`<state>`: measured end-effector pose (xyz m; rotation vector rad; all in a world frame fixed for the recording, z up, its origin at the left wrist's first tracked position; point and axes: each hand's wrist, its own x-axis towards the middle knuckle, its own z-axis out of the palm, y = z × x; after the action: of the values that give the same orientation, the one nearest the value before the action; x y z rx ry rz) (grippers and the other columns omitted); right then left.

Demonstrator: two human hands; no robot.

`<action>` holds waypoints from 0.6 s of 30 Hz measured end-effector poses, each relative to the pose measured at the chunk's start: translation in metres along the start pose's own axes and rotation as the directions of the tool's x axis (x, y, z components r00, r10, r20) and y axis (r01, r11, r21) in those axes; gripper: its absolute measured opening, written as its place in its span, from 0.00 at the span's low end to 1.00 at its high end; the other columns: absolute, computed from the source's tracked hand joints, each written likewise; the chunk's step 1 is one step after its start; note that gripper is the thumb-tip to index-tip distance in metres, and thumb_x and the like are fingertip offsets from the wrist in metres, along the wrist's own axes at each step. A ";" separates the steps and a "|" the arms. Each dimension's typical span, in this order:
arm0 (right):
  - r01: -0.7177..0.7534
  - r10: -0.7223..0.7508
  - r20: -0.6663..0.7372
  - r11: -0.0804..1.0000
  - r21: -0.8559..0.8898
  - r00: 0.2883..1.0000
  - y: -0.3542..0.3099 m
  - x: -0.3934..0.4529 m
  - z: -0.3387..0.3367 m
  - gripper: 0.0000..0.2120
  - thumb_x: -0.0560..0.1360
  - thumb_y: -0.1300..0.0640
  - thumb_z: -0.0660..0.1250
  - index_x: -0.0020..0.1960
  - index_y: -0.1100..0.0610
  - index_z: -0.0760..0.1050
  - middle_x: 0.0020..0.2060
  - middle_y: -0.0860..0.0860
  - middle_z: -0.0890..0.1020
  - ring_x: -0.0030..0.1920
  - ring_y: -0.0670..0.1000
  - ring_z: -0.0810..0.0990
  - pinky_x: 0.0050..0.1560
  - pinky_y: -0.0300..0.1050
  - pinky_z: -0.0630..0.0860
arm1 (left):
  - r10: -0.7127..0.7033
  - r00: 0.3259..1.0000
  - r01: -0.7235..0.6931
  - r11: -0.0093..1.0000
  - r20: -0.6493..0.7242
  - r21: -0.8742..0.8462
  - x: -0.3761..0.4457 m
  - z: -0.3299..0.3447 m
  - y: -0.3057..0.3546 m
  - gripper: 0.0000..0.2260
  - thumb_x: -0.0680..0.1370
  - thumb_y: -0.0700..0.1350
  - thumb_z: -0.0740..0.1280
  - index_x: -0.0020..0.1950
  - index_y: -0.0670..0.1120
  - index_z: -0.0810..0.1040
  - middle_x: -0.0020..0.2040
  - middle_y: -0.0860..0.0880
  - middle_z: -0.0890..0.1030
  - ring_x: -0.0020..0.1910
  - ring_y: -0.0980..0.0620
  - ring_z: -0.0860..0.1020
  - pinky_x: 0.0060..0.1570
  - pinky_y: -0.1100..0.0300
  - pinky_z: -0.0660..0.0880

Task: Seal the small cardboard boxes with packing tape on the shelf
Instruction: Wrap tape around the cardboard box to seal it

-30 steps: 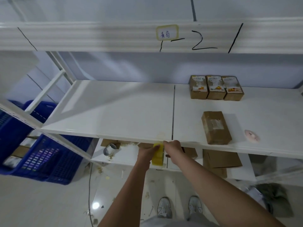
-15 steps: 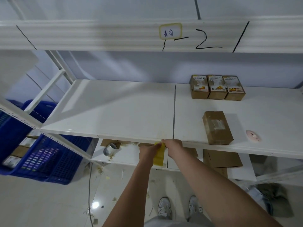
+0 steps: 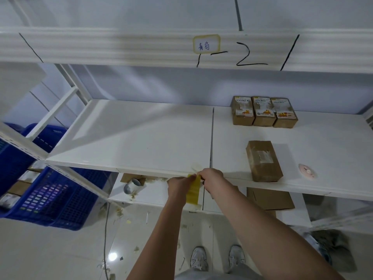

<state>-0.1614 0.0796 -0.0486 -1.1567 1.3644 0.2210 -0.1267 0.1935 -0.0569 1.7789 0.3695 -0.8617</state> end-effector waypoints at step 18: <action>-0.063 -0.028 0.342 0.965 0.253 0.939 -0.030 -0.021 -0.047 0.05 0.75 0.62 0.74 0.42 0.62 0.80 0.31 0.52 0.82 0.32 0.49 0.73 0.31 0.41 0.72 | 0.206 0.956 -0.252 0.943 0.211 0.220 -0.033 -0.022 0.060 0.14 0.71 0.55 0.77 0.41 0.45 0.83 0.41 0.45 0.81 0.40 0.47 0.79 0.40 0.58 0.74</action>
<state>-0.1754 0.0406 -0.0059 -0.8391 1.0577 0.2361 -0.1042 0.1957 0.0114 1.9022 -0.0706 -0.9253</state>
